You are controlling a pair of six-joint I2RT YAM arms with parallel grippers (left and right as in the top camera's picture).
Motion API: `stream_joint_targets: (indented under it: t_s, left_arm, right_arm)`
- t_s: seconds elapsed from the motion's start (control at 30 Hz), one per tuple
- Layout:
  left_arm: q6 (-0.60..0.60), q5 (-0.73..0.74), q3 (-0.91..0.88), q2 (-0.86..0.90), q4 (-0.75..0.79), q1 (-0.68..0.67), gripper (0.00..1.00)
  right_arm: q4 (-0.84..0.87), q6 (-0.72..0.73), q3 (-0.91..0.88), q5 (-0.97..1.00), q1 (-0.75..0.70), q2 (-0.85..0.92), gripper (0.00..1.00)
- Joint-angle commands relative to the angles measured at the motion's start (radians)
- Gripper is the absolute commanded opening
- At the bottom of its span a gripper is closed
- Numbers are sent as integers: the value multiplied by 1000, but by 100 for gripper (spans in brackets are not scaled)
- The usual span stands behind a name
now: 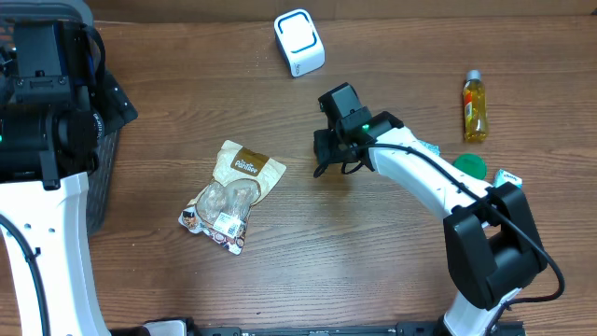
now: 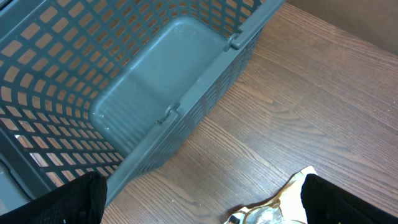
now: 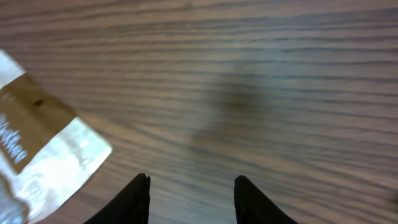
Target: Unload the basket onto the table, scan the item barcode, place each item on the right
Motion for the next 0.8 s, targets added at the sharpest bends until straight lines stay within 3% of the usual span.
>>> stream_joint_targets:
  t_s: [0.0,0.33,0.43,0.5,0.77]
  left_arm:
    - [-11,-2,9,3,3,5,100]
    - [-11,-2,9,3,2,5,100]
    - [-11,-2,9,3,2,5,100]
    - [-11,-2,9,3,2,5,99]
    - [-11,-2,9,3,2,5,100]
  right_arm:
    - [5,20,-2,61,-59,-9,40]
    - [-2,22,-2,28,-221,-9,42]
    - [-7,-8,-2,-50,-253,-9,62]
    - [-13,-8,-2,-107,-264,-9,70]
    - [-31,-9,-2,-139,-266,-9,77]
